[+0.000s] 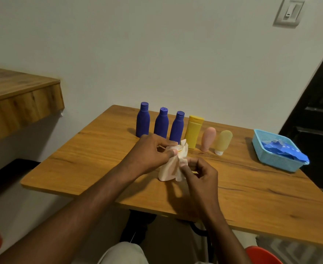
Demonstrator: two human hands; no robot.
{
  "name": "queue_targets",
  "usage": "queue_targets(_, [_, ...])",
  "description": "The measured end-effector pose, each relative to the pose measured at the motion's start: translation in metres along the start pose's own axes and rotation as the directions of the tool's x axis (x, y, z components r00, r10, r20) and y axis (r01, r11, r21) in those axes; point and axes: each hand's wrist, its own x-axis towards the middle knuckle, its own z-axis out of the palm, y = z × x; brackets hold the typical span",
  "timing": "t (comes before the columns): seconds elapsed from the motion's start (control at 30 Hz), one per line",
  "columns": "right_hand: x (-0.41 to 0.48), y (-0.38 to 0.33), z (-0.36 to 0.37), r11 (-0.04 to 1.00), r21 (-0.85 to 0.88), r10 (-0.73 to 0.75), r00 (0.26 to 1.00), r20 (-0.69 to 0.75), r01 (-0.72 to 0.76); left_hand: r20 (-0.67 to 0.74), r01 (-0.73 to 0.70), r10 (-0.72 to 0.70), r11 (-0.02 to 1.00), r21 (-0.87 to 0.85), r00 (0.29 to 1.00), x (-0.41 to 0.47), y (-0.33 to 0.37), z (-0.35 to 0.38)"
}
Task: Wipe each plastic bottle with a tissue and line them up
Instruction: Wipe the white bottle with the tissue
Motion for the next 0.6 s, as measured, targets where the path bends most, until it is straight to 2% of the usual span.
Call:
queue_targets(0.07, [0.003, -0.007, 0.007, 0.998, 0.047, -0.044, 0.999, 0.03, 0.042, 0.009, 0.0, 0.0, 1.0, 0.006, 1.0, 0.002, 0.0, -0.001])
queue_targets(0.17, [0.006, -0.001, 0.015, 0.997, 0.061, -0.051, 0.999, -0.017, 0.052, 0.025, -0.014, 0.014, 1.0, -0.001, 1.0, 0.004, -0.001, -0.002])
queue_targets(0.23, [0.005, 0.007, 0.016, 0.995, 0.097, 0.019, 0.999, -0.044, -0.015, 0.034, -0.025, 0.025, 1.0, -0.005, 0.999, 0.005, -0.002, -0.003])
queue_targets(0.33, [0.001, 0.016, 0.014, 0.971, 0.187, 0.151, 0.989, -0.005, -0.147, 0.049, -0.013, 0.013, 1.0, 0.006, 0.999, 0.008, -0.001, -0.003])
queue_targets(0.4, [0.002, 0.019, 0.012, 0.974, 0.115, 0.194, 0.98, 0.037, -0.197, 0.056, -0.001, 0.0, 1.0, 0.011, 0.998, 0.008, -0.001, -0.003])
queue_targets(0.5, [0.003, 0.024, 0.012, 0.974, -0.098, 0.208, 0.976, 0.061, -0.202, 0.051, 0.008, -0.009, 1.0, 0.018, 0.999, 0.007, 0.0, -0.003])
queue_targets(0.6, [0.002, 0.02, 0.013, 0.987, -0.1, 0.128, 0.991, 0.031, -0.125, 0.054, 0.015, -0.016, 1.0, 0.023, 0.998, 0.005, 0.003, -0.004])
